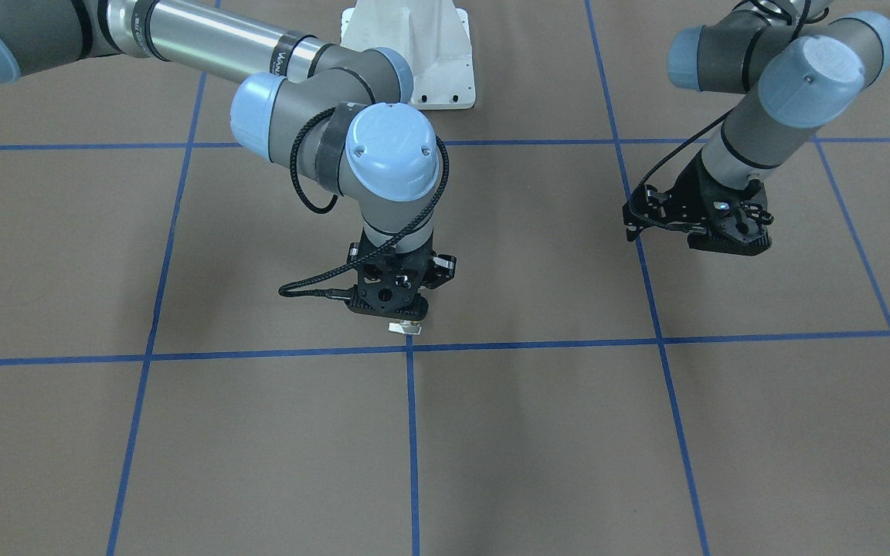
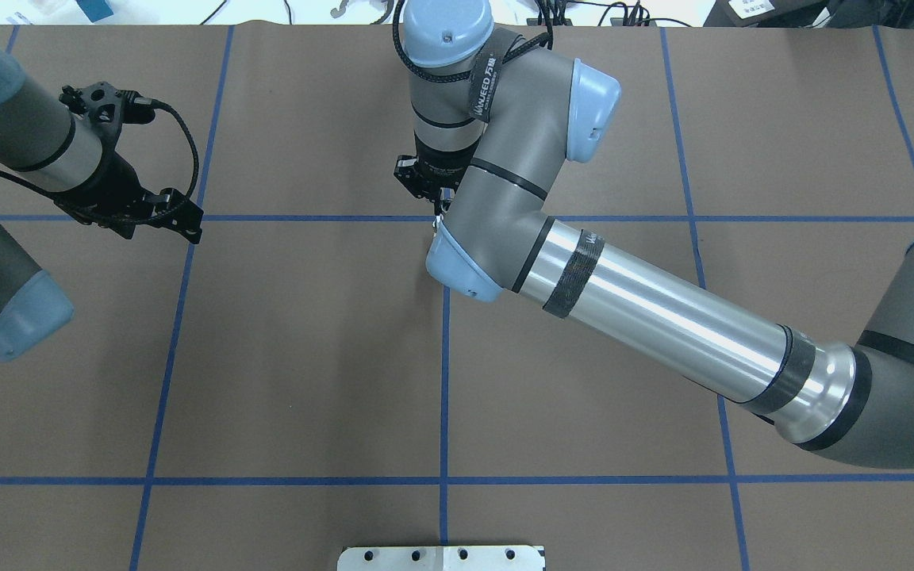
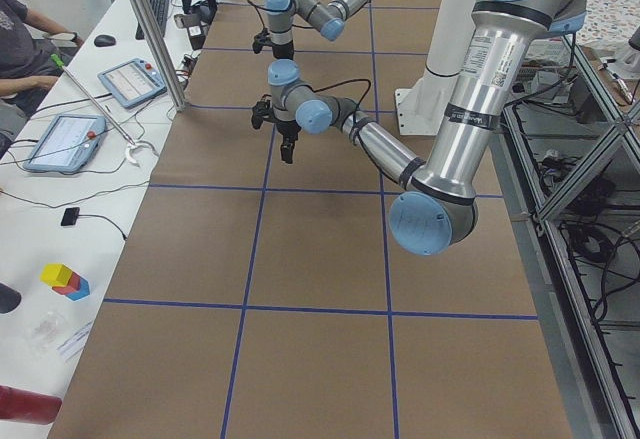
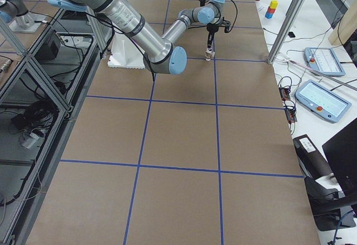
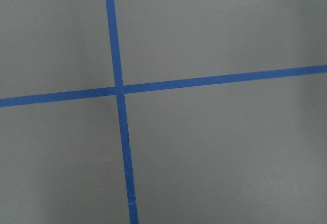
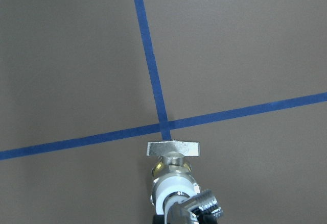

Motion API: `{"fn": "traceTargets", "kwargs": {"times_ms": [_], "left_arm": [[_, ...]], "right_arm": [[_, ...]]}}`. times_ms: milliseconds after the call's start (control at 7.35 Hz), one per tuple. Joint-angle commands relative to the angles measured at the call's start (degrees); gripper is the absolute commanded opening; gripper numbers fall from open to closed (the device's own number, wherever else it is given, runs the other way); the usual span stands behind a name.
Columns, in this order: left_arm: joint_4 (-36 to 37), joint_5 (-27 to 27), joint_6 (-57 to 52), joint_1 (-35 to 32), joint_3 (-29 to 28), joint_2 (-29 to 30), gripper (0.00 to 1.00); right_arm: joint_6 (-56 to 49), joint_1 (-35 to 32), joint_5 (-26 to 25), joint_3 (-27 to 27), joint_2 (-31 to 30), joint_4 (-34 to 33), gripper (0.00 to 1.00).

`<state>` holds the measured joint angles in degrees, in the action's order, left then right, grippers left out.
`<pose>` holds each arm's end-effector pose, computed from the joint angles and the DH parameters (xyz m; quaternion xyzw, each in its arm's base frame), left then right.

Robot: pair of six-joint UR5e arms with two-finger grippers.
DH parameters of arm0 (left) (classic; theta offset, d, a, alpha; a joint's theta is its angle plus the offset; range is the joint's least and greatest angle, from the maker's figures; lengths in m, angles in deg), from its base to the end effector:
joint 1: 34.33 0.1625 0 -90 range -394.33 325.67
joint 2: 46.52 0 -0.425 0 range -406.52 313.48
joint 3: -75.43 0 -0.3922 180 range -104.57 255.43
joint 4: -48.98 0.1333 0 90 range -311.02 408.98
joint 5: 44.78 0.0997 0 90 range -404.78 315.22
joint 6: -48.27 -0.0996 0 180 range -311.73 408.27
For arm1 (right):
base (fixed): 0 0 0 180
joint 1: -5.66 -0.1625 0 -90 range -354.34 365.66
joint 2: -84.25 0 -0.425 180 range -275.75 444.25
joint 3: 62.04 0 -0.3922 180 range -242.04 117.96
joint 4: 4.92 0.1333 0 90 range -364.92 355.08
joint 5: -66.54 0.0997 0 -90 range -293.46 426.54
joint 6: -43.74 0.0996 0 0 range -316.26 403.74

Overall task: Assemble PPR valve and pipe with both arms
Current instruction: 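Press the elbow fitting down onto the valve top with the right gripper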

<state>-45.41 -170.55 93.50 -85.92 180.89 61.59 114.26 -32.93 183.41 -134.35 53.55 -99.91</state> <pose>0.3060 -0.5068 0.3520 0.0370 0.4228 0.0462 0.9043 -0.5637 -0.5628 0.1309 -0.0446 -0.3742 0.0813 0.9227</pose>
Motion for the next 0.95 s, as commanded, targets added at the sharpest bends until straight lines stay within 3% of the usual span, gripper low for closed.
{"fn": "traceTargets", "kwargs": {"times_ms": [0, 136, 272, 816], "left_arm": [[0.1, 0.0, 0.0, 0.0, 0.1, 0.0, 1.00], [0.1, 0.0, 0.0, 0.0, 0.3, -0.2, 1.00], [0.2, -0.1, 0.0, -0.1, 0.8, -0.3, 1.00], [0.5, -0.1, 0.1, -0.1, 1.8, -0.4, 1.00]], "right_arm": [[-0.1, 0.0, -0.1, 0.7, 0.2, 0.1, 0.13], [-0.1, 0.0, -0.2, 0.9, 0.3, 0.3, 0.49], [0.3, 0.0, -0.2, 1.4, 0.3, 1.1, 0.71], [0.6, 0.0, -0.2, 1.6, 0.5, 1.2, 0.71]]}}
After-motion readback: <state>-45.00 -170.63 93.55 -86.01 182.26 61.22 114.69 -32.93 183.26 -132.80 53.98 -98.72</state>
